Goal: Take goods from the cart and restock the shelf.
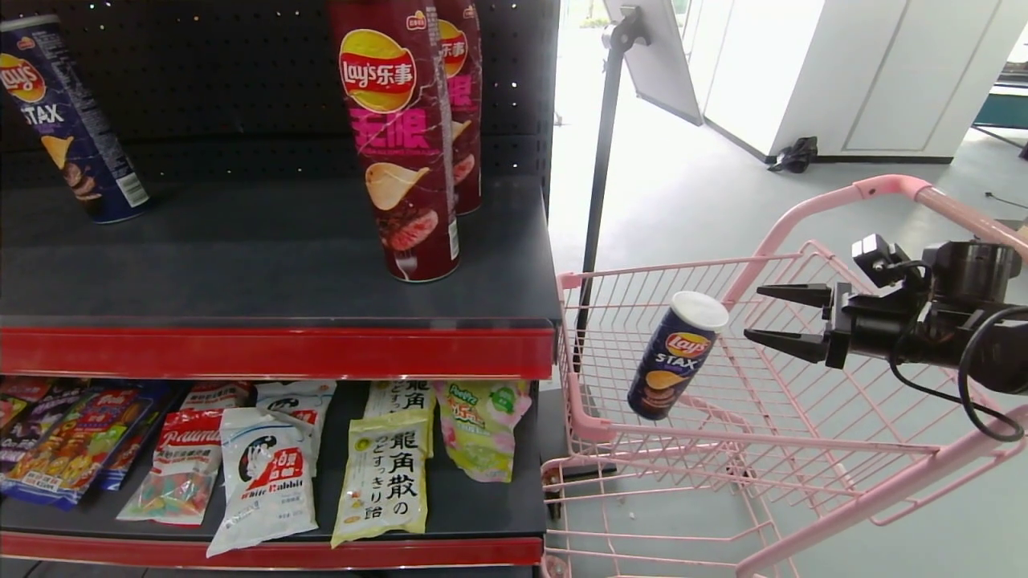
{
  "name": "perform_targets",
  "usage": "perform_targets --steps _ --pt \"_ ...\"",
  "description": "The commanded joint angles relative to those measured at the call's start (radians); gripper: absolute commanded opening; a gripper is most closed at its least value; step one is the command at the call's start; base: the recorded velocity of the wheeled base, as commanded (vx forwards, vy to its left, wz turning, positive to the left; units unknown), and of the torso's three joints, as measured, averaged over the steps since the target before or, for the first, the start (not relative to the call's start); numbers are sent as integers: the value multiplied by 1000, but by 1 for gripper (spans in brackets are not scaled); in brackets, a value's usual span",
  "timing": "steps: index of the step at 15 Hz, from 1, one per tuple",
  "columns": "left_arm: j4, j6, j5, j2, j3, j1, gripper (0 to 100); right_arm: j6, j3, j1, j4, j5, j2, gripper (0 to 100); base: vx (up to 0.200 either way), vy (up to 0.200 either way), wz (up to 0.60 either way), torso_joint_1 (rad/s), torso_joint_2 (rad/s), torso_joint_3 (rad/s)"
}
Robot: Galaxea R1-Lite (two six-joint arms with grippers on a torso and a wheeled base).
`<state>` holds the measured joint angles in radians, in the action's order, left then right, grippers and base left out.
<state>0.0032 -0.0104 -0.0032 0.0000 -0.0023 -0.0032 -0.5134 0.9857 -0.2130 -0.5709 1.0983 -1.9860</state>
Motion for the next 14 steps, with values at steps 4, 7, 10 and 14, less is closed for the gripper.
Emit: perform_targets --steps 4,7,10,14 --pt "0 0 0 2 1 0 100 1 17 44 -3 -6 -77 100 0 0 0 0 0 0" --pt "0 0 0 2 1 0 100 3 77 60 -3 -8 -145 100 0 0 0 0 0 0" --pt "0 0 0 2 1 0 100 0 108 60 -4 -6 -208 100 0 0 0 0 0 0" --pt "0 0 0 2 -1 0 100 0 113 63 -12 -11 -263 100 0 0 0 0 0 0"
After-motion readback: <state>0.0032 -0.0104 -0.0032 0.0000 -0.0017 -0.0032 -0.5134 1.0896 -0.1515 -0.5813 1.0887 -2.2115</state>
